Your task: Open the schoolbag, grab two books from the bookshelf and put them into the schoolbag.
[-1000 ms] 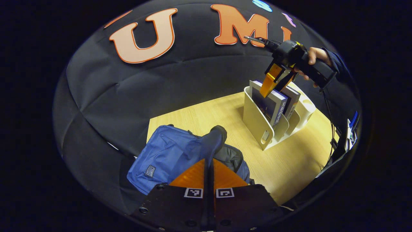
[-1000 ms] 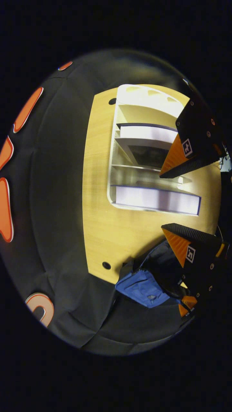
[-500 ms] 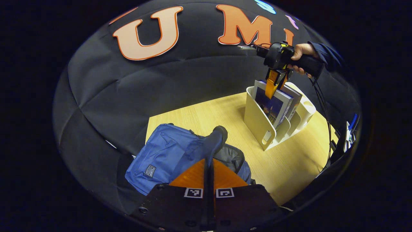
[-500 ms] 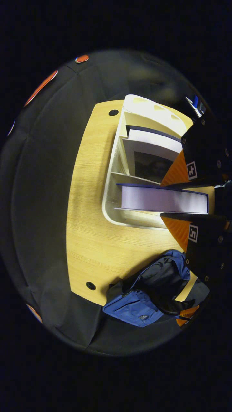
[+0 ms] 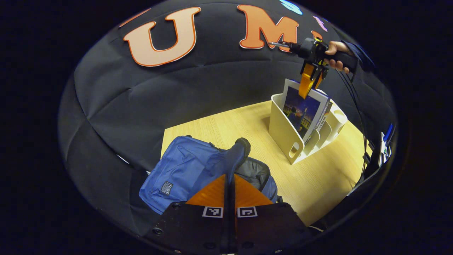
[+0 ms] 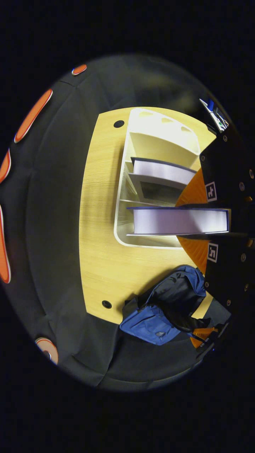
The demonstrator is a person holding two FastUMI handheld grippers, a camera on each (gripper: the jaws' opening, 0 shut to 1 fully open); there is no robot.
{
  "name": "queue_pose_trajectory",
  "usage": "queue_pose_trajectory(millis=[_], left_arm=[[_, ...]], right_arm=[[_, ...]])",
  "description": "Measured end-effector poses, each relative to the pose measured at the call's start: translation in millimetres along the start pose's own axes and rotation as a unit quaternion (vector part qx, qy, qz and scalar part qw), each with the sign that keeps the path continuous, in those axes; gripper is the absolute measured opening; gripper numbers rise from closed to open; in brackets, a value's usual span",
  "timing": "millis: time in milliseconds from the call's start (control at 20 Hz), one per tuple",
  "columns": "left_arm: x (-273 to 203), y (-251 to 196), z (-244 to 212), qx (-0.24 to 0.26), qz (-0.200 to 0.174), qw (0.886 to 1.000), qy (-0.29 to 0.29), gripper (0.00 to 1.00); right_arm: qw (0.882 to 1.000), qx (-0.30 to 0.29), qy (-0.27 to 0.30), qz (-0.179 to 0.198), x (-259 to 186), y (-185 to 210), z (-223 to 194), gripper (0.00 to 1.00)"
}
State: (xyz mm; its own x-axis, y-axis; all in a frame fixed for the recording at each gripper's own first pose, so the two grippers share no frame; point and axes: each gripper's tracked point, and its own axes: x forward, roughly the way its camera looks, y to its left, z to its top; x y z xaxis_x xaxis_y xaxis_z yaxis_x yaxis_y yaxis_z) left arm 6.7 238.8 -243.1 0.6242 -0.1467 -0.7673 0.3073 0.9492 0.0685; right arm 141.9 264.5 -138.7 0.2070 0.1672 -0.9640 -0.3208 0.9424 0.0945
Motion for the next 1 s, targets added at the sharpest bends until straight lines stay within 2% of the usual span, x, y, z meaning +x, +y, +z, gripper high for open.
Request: queue_pose_trajectory(millis=[300,500,800,1000], left_arm=[[-2,1,6,0.019,0.007,1.000,0.004,0.01],[-5,6,12,0.025,0.011,1.000,0.010,0.01],[-13,25,26,0.031,0.007,0.999,0.018,0.00],[-16,37,36,0.021,0.004,0.999,0.024,0.01]], right_arm=[[0.997,0.024,-0.057,0.043,-69,-18,-8,0.28],[0.990,0.057,-0.101,0.081,-107,-34,-15,0.27],[0.968,0.114,-0.153,0.162,-143,-34,-29,0.27],[0.953,0.140,-0.160,0.214,-137,-19,-39,0.26]])
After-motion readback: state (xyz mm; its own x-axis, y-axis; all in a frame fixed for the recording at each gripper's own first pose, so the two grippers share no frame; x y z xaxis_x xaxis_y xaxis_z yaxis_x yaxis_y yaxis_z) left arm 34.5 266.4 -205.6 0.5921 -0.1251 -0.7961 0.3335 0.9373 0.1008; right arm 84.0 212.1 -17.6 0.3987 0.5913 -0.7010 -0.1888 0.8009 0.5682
